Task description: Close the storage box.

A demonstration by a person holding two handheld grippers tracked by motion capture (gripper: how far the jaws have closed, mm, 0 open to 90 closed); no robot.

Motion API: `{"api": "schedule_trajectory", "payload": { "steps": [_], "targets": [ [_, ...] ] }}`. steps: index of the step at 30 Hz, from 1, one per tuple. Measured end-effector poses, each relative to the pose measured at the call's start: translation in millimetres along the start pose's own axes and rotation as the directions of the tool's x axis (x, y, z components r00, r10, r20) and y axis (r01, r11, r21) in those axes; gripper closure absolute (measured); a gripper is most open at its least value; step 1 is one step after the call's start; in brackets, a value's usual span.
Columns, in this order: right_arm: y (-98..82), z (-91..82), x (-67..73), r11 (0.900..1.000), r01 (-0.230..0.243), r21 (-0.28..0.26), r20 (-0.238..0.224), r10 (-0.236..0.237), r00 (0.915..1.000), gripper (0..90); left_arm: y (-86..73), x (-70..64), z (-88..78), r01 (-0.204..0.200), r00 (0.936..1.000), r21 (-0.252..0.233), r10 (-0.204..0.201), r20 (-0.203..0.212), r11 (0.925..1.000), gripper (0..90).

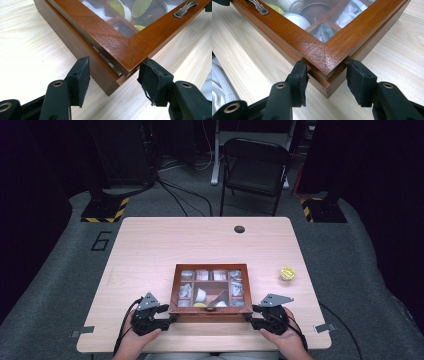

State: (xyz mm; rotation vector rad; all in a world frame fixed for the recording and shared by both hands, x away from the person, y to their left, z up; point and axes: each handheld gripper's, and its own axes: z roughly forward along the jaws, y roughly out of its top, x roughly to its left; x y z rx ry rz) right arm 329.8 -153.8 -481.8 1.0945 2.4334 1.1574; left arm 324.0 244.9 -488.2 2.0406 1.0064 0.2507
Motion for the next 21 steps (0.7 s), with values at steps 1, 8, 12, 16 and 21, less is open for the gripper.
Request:
{"api": "schedule_trajectory", "payload": {
  "steps": [1, 8, 12, 16, 21],
  "targets": [
    [-0.1, -0.2, 0.0, 1.0, -0.002, 0.002, 0.0, 0.002, 1.0, 51.7, 0.1, -0.1, -0.1, 0.0, 1.0, 0.0, 0.0, 0.003, 1.0, 42.3],
    [-4.7, -5.6, -1.0, 1.0, -0.024, 0.013, -0.012, 0.024, 0.9996, 51.4, -1.2, -3.0, 0.1, -0.016, 0.9999, 0.013, 0.017, -0.001, 0.9998, 42.1],
    [-5.1, -10.6, -1.4, 0.999, -0.034, -0.008, -0.012, 0.034, 0.9993, 50.8, -2.0, -3.3, 1.1, -0.008, 1.0, 0.024, 0.008, 0.006, 0.9997, 41.8],
    [-8.8, -16.5, -2.7, 0.998, -0.062, -0.021, -0.01, 0.062, 0.998, 49.9, -4.7, -1.9, -4.1, 0.029, 0.9995, 0.0, -0.029, 0.008, 0.9996, 41.2],
    [-7.9, -18.2, -4.3, 0.997, -0.074, -0.033, -0.012, 0.074, 0.9972, 48.7, -4.5, 0.5, -5.7, 0.034, 0.9994, -0.004, -0.034, 0.009, 0.9994, 41.1]
  ]
}}
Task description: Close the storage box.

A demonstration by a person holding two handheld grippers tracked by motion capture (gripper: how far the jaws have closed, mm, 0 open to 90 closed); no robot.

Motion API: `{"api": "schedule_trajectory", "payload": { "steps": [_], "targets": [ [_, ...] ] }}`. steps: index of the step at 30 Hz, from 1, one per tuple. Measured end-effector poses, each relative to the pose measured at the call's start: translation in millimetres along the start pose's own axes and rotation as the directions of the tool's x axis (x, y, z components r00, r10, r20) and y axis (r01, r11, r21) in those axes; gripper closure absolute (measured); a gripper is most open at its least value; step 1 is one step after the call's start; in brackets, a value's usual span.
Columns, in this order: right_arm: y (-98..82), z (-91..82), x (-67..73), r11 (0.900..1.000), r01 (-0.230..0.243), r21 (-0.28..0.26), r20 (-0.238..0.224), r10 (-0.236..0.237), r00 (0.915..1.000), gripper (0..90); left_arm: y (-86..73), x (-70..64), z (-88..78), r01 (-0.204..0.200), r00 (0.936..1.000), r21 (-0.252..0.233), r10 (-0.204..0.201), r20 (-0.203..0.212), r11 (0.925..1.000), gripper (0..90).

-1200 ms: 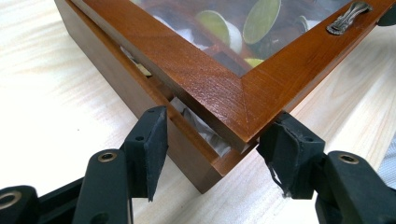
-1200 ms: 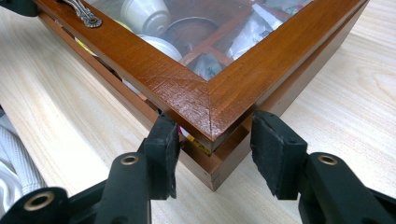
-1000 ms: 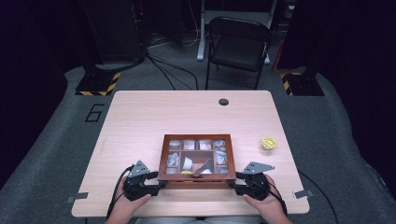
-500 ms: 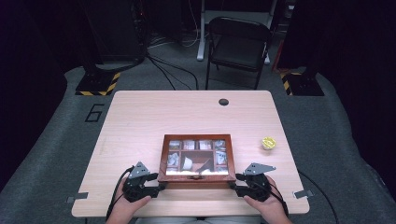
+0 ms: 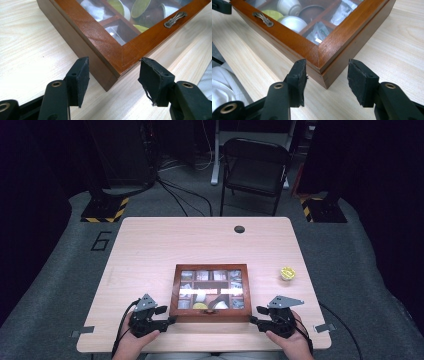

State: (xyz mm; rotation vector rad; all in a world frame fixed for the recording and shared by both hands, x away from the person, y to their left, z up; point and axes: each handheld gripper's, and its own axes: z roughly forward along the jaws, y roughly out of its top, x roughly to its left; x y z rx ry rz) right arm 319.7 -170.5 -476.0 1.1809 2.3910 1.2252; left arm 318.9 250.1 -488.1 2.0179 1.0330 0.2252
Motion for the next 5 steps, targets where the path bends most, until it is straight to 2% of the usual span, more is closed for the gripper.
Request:
{"api": "schedule_trajectory", "payload": {
  "steps": [5],
  "targets": [
    [0.2, 3.0, 4.0, 0.999, 0.042, 0.002, 0.013, -0.042, 0.999, 41.4, -0.4, -0.4, 1.5, -0.016, 0.9998, 0.009, 0.016, -0.008, 0.9998, 40.2]
  ]
}}
